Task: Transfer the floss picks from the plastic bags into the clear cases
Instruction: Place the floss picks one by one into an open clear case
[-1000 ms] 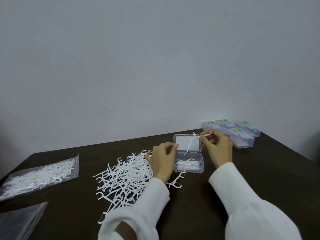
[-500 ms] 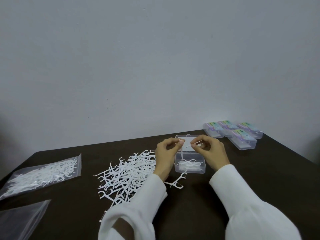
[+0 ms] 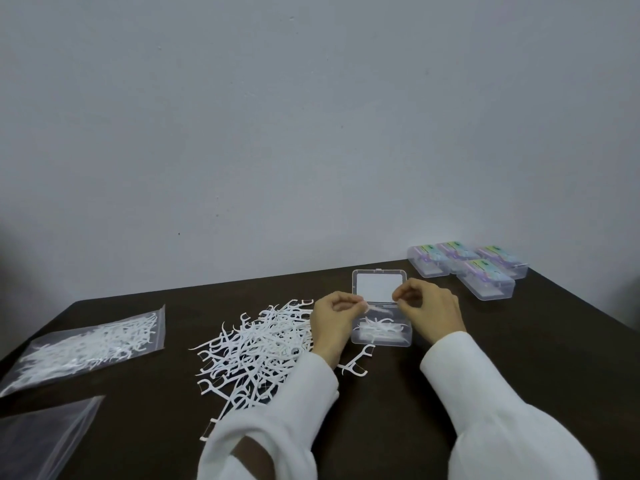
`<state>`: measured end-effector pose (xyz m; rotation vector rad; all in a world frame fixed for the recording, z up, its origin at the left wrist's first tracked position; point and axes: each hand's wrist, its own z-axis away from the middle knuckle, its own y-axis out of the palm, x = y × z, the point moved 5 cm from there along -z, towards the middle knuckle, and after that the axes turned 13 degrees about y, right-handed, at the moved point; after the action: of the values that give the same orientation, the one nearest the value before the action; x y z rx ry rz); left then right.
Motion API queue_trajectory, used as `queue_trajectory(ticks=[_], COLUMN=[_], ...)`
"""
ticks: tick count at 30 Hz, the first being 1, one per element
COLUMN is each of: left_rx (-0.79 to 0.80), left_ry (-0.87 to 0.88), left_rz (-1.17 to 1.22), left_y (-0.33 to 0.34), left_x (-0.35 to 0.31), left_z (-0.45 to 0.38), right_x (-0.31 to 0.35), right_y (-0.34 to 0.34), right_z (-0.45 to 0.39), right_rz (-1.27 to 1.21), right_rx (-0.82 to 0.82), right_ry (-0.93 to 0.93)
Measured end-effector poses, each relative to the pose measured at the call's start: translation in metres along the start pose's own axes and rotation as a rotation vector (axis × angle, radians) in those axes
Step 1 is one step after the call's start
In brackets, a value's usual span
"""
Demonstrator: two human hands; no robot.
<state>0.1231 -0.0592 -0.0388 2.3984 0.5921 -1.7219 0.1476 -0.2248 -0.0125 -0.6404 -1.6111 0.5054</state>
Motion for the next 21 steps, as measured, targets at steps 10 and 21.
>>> queue_trajectory(ticks=[10,21], left_rx=[0.096,0.237], left_ry=[0.162,0.252], left_rz=[-0.193,-0.483], left_y=[-0.011,-0.113], left_x=[-0.019,-0.014], left_z=[-0.001,0.02], right_x=[0.013,0.056], right_y=[0.012,0.065], right_z=[0.009,0.058], right_rz=[-0.018,0.299], right_rx=[0.052,0.289], right_ry=[-0.159,-0.458])
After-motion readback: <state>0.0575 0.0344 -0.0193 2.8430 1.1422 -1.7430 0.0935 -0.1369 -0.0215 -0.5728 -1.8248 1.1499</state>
